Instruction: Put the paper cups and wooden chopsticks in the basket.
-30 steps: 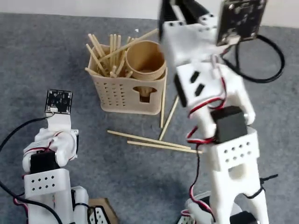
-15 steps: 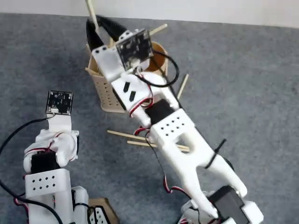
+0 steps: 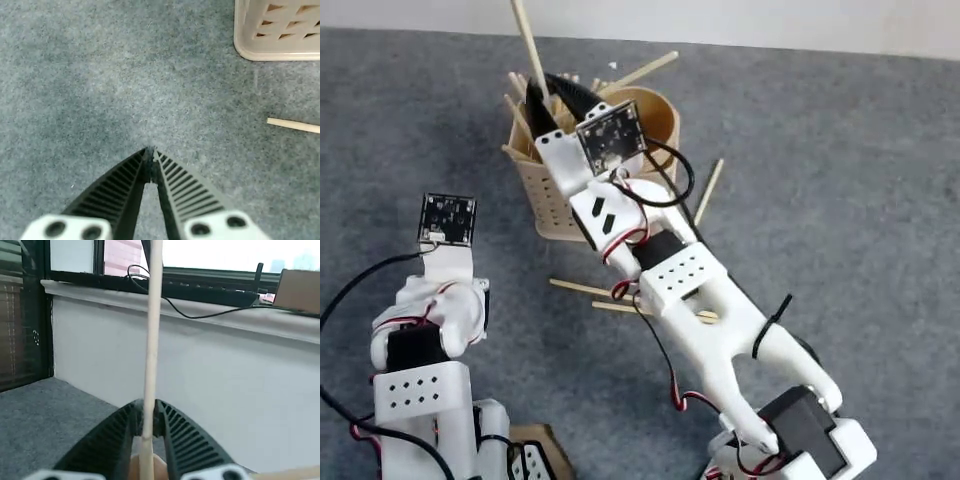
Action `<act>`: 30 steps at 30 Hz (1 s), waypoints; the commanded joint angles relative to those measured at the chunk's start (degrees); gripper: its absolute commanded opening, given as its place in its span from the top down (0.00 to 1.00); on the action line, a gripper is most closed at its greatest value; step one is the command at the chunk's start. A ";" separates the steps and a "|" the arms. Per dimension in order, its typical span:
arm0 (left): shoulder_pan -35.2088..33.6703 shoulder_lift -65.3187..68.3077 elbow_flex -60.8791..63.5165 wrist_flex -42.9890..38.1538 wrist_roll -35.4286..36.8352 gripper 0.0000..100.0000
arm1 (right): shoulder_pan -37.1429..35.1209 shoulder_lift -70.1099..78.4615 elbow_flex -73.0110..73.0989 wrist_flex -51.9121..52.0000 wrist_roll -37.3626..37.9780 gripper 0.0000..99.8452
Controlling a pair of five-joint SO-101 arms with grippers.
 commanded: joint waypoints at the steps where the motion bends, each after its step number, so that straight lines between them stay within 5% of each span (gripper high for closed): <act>1: -0.48 -0.84 -0.40 -0.97 0.53 0.97 | 1.10 -0.75 -0.40 -1.01 0.44 0.94; 4: -0.48 -0.84 -0.40 -0.97 0.53 0.97 | 1.01 -1.10 -0.40 -0.92 0.09 0.87; 15: -0.48 -0.84 -0.40 -1.05 0.53 0.97 | 1.27 -6.64 -3.65 8.57 -1.32 0.88; 30: -6.64 -0.04 -9.80 -0.79 0.62 0.97 | 9.98 -31.25 -17.54 86.81 -1.23 0.88</act>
